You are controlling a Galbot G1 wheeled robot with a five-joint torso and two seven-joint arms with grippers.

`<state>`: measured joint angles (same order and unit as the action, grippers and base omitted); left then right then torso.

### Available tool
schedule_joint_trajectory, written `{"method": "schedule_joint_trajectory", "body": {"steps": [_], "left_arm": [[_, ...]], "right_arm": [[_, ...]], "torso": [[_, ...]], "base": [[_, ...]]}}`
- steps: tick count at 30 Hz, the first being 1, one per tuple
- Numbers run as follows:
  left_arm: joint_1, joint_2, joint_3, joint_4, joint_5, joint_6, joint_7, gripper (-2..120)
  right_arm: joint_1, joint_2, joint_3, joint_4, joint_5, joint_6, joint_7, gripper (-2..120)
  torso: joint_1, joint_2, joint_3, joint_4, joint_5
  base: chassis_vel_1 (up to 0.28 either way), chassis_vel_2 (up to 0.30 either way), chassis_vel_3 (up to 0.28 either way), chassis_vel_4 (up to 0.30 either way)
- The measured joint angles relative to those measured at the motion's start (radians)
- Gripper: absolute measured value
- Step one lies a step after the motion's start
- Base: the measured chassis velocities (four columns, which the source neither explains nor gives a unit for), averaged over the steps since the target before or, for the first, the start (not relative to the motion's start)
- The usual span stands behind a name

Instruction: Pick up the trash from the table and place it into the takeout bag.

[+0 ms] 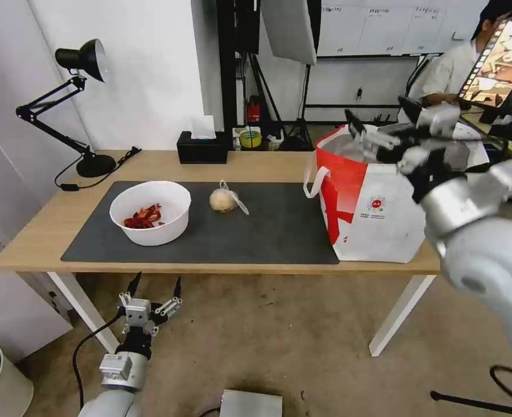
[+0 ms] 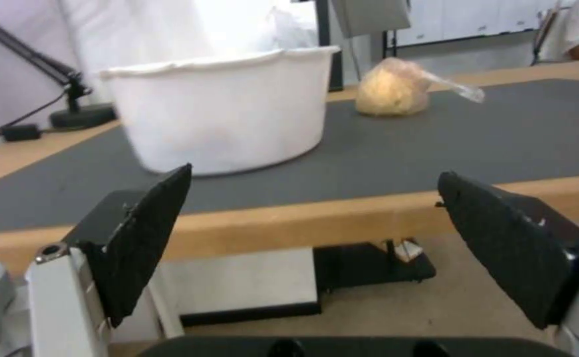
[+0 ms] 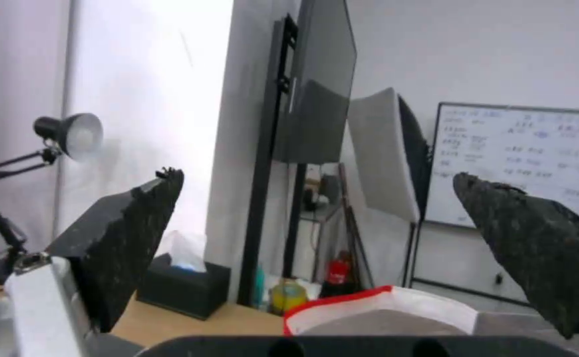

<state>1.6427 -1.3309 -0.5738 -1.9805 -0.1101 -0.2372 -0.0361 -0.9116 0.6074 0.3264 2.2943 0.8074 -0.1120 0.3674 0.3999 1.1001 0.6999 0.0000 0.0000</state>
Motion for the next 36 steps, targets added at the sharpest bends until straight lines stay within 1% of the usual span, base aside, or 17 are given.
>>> {"method": "schedule_joint_trajectory", "body": {"steps": [1,2,4,7,8,10,11,13,14,16,17,18,22,23,25,28,36], "left_arm": [[0.000,0.000,0.000,0.000,0.000,0.000,0.000,100],[0.012,-0.009,-0.008,-0.009,0.000,0.000,-0.001,100],[0.017,-0.014,-0.012,-0.016,0.000,0.000,-0.002,100],[0.023,-0.019,-0.017,-0.025,0.000,0.001,-0.003,100],[0.023,-0.019,-0.017,-0.025,0.000,0.001,-0.003,100],[0.023,-0.017,-0.017,-0.025,0.000,0.003,-0.004,100],[0.023,-0.017,-0.017,-0.025,0.000,0.003,-0.004,100],[0.025,-0.015,-0.016,-0.022,0.000,0.003,-0.004,100],[0.025,-0.015,-0.016,-0.022,0.000,0.003,-0.004,100],[0.024,-0.020,-0.012,-0.018,0.000,0.003,-0.004,100],[0.024,-0.022,-0.010,-0.018,0.000,0.003,-0.003,100],[0.024,-0.022,-0.010,-0.018,0.000,0.003,-0.003,100],[0.022,-0.025,-0.004,-0.017,0.001,0.003,-0.002,100],[0.022,-0.025,-0.004,-0.017,0.001,0.003,-0.002,100],[0.022,-0.028,-0.003,-0.017,0.000,0.003,-0.002,100],[0.022,-0.033,-0.004,-0.015,0.001,0.003,-0.002,100],[0.026,-0.044,-0.011,-0.018,0.003,0.001,-0.002,100]], "right_arm": [[0.000,0.000,0.000,0.000,0.000,0.000,0.000,100],[-0.032,0.010,0.005,0.004,-0.028,0.010,-0.006,100],[-0.064,0.020,0.019,0.008,-0.056,0.018,-0.008,100],[-0.206,0.069,0.116,0.013,-0.161,0.056,-0.039,100],[-0.206,0.069,0.116,0.013,-0.161,0.056,-0.039,100],[-0.292,0.102,0.167,0.017,-0.215,0.073,-0.050,100],[-0.292,0.102,0.167,0.017,-0.215,0.073,-0.050,100],[-0.401,0.164,0.221,0.020,-0.302,0.104,-0.072,100],[-0.401,0.164,0.221,0.020,-0.302,0.104,-0.072,100],[-0.497,0.254,0.253,0.032,-0.385,0.125,-0.089,100],[-0.543,0.296,0.258,0.032,-0.426,0.138,-0.096,100],[-0.543,0.296,0.258,0.032,-0.426,0.138,-0.096,100],[-0.670,0.434,0.255,0.002,-0.589,0.222,-0.116,100],[-0.670,0.434,0.255,0.002,-0.589,0.222,-0.116,100],[-0.701,0.479,0.239,-0.015,-0.645,0.242,-0.116,100],[-0.719,0.500,0.227,-0.025,-0.665,0.245,-0.107,100],[-0.746,0.508,0.189,-0.050,-0.672,0.242,-0.070,100]], "torso": [[0.000,0.000,0.000,0.0000,0.0000],[0.000,0.000,0.000,0.0008,0.0001],[0.000,0.000,0.000,0.0006,-0.0001],[0.000,0.000,0.000,0.0002,0.0000],[0.000,0.000,0.000,0.0002,0.0000],[0.000,0.000,0.000,-0.0002,0.0001],[0.000,0.000,0.000,-0.0002,0.0001],[0.000,0.000,0.000,-0.0001,-0.0001],[0.000,0.000,0.000,-0.0001,-0.0001],[0.000,0.000,0.000,0.0000,-0.0002],[0.000,0.000,0.000,0.0000,-0.0001],[0.000,0.000,0.000,0.0000,-0.0001],[0.000,0.000,0.000,-0.0002,-0.0001],[0.000,0.000,0.000,-0.0002,-0.0001],[0.000,0.000,0.000,0.0000,-0.0001],[0.000,0.000,0.000,-0.0001,-0.0001],[0.000,0.000,0.000,0.0001,-0.0001]], "base": [[0.000,0.000,0.000,0.000],[0.000,0.000,0.000,0.000],[0.000,0.000,0.000,0.000],[0.000,0.000,0.000,0.000],[0.000,0.000,0.000,0.000],[0.000,0.000,0.000,0.000],[0.000,0.000,0.000,0.000],[0.000,0.000,0.000,0.000],[0.000,0.000,0.000,0.000],[0.000,0.000,0.000,0.000],[0.000,0.000,0.000,0.000],[0.000,0.000,0.000,0.000],[0.000,0.000,0.000,0.000],[0.000,0.000,0.000,0.000],[0.000,0.000,0.000,0.000],[0.000,0.000,0.000,0.000],[0.000,0.000,0.000,0.000]]}}
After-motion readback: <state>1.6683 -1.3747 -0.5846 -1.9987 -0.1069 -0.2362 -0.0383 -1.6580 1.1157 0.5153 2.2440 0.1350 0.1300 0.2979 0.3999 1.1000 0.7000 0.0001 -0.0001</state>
